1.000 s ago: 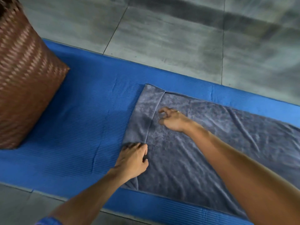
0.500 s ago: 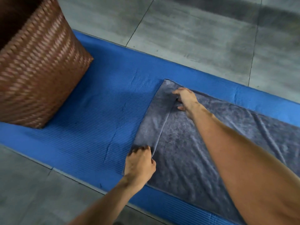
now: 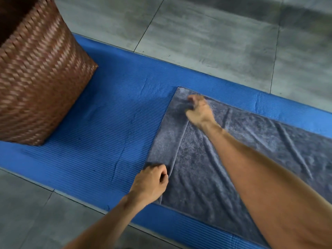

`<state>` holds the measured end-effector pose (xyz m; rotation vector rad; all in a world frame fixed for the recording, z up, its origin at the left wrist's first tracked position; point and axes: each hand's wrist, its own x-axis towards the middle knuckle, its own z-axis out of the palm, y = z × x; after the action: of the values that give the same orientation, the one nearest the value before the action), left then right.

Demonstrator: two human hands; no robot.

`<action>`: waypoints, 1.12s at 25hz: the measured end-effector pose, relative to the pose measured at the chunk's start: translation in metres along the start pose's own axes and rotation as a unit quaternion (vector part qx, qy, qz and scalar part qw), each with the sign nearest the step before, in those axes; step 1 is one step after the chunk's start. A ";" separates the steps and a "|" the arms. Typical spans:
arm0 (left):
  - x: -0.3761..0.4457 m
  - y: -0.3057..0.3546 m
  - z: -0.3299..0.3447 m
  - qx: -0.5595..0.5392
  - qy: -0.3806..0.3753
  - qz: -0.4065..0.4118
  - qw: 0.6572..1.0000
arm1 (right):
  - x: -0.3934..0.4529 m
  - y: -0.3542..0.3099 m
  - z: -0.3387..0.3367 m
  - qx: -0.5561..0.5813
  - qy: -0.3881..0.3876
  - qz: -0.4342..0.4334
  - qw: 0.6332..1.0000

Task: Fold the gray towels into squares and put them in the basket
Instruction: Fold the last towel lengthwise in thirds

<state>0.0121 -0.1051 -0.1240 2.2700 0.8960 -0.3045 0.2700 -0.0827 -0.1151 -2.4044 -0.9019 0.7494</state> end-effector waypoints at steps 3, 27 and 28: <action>-0.001 -0.008 0.000 -0.003 0.058 -0.008 0.998 | -0.008 -0.010 0.016 -0.187 0.000 -0.071 0.980; -0.022 -0.024 -0.012 0.102 -0.029 -0.004 0.994 | 0.054 -0.048 0.011 -0.204 -0.118 -0.061 0.970; -0.022 -0.025 -0.012 0.109 -0.030 -0.004 0.994 | 0.053 -0.046 0.008 -0.189 -0.113 -0.063 0.974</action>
<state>-0.0214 -0.0952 -0.1176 2.4432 0.8766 -0.4927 0.2779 -0.0122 -0.1113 -2.5850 -1.3834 0.8808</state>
